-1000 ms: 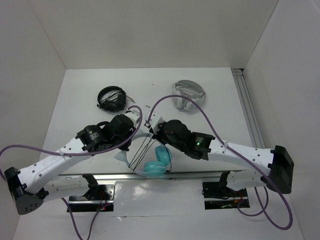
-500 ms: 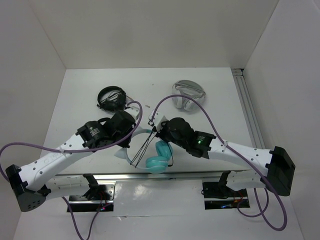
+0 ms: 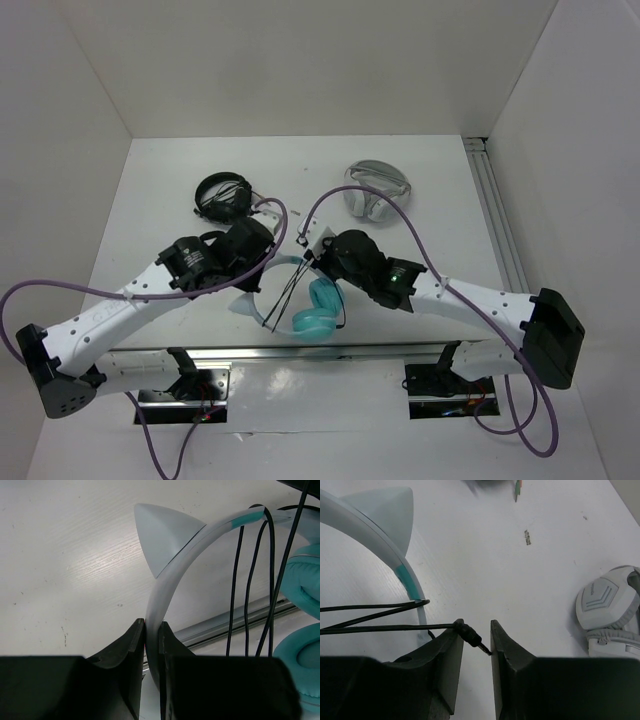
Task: Wrap the headphones
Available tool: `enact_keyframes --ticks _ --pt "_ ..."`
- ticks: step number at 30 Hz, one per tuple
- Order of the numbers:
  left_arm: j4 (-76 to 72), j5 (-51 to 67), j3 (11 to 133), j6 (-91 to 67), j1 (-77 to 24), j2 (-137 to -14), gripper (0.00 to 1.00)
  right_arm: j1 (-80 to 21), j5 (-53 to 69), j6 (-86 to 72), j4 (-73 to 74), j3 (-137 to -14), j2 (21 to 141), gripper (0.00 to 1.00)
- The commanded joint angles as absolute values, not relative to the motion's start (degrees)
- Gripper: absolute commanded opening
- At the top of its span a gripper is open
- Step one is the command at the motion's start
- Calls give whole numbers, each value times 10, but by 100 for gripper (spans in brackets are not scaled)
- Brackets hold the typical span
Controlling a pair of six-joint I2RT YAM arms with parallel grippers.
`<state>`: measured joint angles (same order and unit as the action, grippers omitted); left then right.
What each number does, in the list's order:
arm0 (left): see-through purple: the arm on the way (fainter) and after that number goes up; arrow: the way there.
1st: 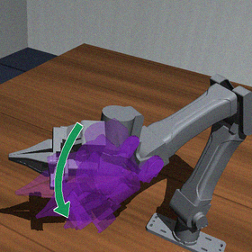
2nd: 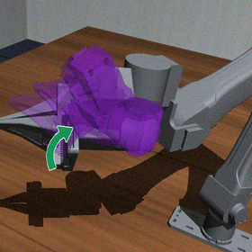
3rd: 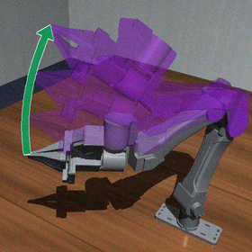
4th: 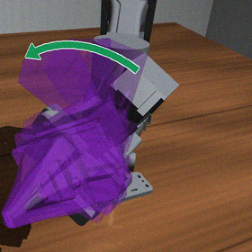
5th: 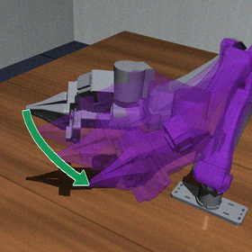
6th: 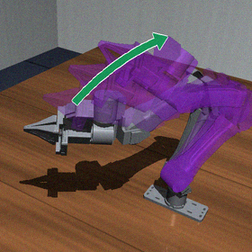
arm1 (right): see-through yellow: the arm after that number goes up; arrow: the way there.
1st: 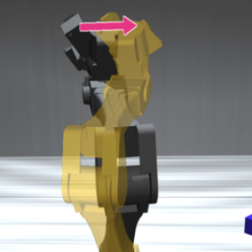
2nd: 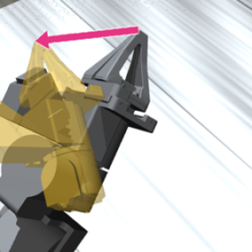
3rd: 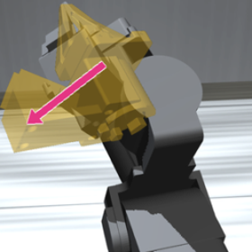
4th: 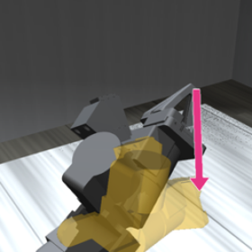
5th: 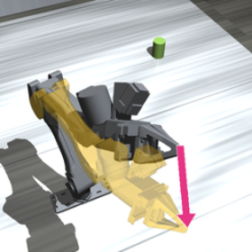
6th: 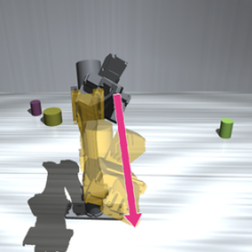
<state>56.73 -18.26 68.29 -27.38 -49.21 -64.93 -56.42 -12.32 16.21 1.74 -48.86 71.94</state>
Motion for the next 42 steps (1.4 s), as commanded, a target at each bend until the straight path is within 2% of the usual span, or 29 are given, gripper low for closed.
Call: enact_keyframes --ticks 1,6,9,14,20,22,23,25,27,30,34,37,42 --pt "612 -156 709 -273 -497 -640 0 -535 -176 177 0 -507 724 35" --pt "612 -156 704 -273 -497 -640 0 -530 -171 165 -5 -496 718 39" --pt "612 -156 699 -273 -497 -635 0 -530 -171 165 -5 -496 713 47" --pt "612 -156 699 -273 -497 -629 0 -530 -182 160 0 -496 718 54" --pt "619 -169 704 -279 -497 -629 0 -524 -219 136 -11 -490 707 56" --pt "619 -169 704 -279 -497 -641 0 -524 -249 118 -18 -490 693 77" --pt "619 -169 704 -279 -497 -641 0 -524 -294 93 -18 -500 686 79" --pt "603 -169 704 -279 -497 -647 0 -524 -350 61 -9 -525 671 100" --pt "567 -169 704 -285 -497 -647 0 -524 -443 -11 31 -548 644 100" --pt "517 -175 691 -307 -497 -654 0 -524 -493 -96 116 -594 596 100" --pt "434 -212 665 -349 -502 -692 0 -524 -501 -193 206 -621 522 100" --pt "352 -222 647 -368 -508 -748 0 -524 -459 -224 238 -615 466 100" --pt "237 -175 674 -368 -508 -865 0 -524 -436 -252 307 -664 415 100"
